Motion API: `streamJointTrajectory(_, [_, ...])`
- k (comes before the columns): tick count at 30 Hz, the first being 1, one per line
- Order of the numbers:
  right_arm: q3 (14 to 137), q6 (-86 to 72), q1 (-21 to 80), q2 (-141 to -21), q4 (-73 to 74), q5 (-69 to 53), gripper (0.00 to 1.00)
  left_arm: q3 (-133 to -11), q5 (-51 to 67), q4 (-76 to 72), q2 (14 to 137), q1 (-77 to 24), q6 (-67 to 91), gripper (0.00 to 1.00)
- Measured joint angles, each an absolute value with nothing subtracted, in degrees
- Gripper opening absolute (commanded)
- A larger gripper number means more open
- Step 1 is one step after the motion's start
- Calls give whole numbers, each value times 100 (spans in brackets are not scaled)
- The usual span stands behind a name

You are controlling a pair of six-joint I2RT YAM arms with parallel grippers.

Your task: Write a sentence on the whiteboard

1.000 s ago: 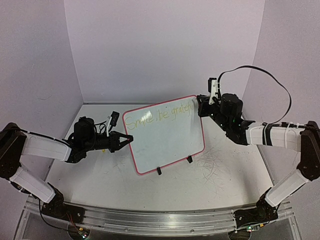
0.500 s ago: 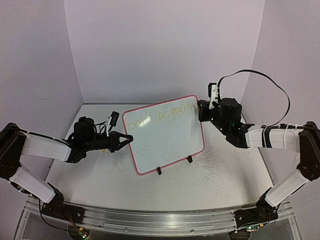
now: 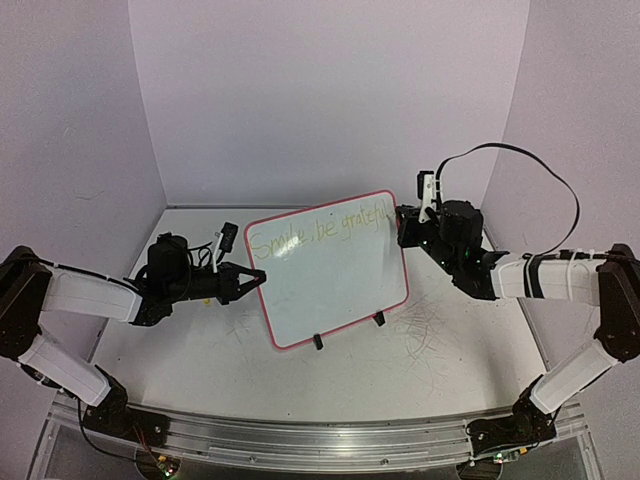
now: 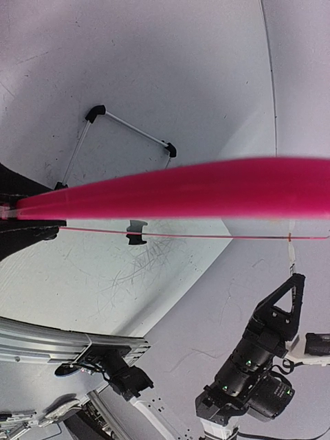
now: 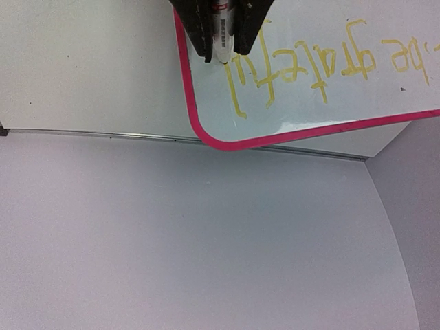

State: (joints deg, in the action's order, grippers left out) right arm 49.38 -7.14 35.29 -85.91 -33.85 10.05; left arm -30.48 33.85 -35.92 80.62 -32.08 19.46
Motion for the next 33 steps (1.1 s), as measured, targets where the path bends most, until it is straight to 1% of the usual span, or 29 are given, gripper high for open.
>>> streamJointTrajectory(13, [4936,-619,3529,-8519,-3291,1227,0,-3048,3385,-3594,8062,-3208,1928,0])
streamJointTrajectory(16, [4916,-622,3529,-8100,-3061,1096,0,-3048,3388,-3596,8062,-3208,1895,0])
streamJointTrajectory(21, [4821,-631,3529,-7055,-3061,1119,0,-3048,3388,-3595,8063,-3208,1884,0])
streamJointTrajectory(30, [4510,-577,3527,-6954,-2753,1014,0,-3048,3364,-3594,8064,-3208,1895,3])
streamJointTrajectory(33, [4510,-524,3527,-6989,-2711,940,0,-3048,3346,-3594,8064,-3210,1901,2])
